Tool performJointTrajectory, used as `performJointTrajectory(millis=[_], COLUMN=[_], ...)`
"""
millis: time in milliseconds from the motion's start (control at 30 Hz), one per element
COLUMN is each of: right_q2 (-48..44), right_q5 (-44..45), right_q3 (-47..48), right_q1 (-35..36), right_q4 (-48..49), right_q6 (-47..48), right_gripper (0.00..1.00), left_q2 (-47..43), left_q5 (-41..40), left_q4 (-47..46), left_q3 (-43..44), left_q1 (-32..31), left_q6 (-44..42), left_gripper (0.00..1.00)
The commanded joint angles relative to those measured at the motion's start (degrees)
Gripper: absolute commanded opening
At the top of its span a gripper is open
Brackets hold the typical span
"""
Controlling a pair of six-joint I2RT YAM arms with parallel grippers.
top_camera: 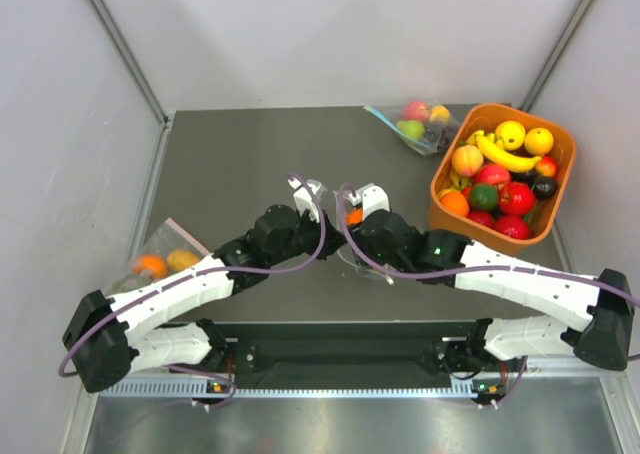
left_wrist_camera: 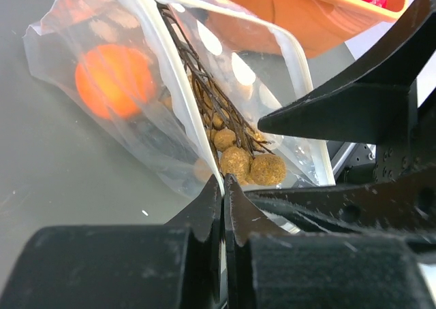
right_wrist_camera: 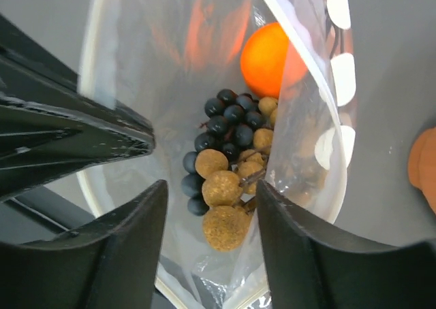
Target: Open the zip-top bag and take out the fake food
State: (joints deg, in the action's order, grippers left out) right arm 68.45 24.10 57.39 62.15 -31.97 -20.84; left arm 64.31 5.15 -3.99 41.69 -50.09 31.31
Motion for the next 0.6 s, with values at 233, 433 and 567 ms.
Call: performJointTrajectory(millis=[233, 433, 567], right_q2=[1.25, 2.57, 2.13], right_q5=[2.71, 2.18, 1.22], right_q3=[-2.54, -2.98, -3.60], right_q1=[1.22, 1.22, 1.31], right_q4=[-3.01, -4.77, -5.21], right_q6=[-4.21, -5.09, -5.44], right_gripper=[0.50, 0.54, 0.45], left_q2=[-0.68, -1.03, -1.12], left_q5=[0.30, -0.05, -0.23], left_q4=[-4.89, -4.71, -4.71], left_q3=[0.85, 0.85, 0.76], left_q1=[-0.72, -0.72, -0.72], left_q6=[-0.99, -1.16, -1.34], left_gripper=[0.00, 0.00, 0.00])
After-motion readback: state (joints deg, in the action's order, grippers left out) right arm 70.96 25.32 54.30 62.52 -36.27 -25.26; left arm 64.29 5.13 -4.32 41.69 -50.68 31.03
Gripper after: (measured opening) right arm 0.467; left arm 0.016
